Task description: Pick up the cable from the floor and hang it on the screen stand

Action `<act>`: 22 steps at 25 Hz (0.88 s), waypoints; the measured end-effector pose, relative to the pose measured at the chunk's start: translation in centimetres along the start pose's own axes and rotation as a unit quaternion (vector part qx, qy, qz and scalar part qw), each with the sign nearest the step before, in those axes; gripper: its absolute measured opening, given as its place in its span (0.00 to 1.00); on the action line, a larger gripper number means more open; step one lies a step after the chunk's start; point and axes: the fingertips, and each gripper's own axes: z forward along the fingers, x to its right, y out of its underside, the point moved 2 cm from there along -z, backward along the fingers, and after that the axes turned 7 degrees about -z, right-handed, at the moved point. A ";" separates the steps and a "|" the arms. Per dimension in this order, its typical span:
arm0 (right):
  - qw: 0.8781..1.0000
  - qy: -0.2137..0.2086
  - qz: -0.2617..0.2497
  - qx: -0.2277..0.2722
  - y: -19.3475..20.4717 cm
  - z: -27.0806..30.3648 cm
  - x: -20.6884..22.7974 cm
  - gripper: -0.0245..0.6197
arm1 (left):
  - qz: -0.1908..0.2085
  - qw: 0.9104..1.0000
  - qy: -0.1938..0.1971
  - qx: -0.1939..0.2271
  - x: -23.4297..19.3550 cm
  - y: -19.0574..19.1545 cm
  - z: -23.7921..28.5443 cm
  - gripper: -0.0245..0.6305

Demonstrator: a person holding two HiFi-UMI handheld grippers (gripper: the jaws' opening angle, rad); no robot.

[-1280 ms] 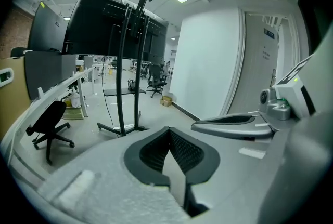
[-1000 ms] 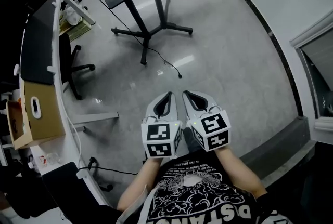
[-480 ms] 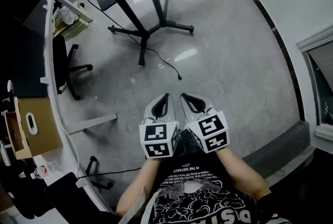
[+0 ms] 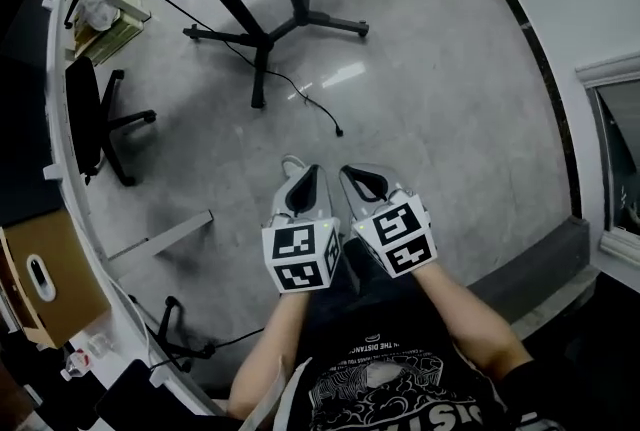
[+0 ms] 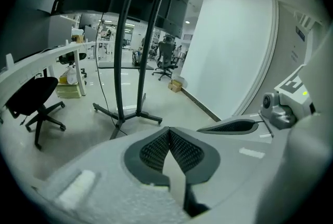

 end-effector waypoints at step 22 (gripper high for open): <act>0.990 0.016 0.026 -0.135 11.1 23.0 8.4 0.08 | -0.051 0.996 0.033 -0.061 -13.3 6.7 20.8 0.04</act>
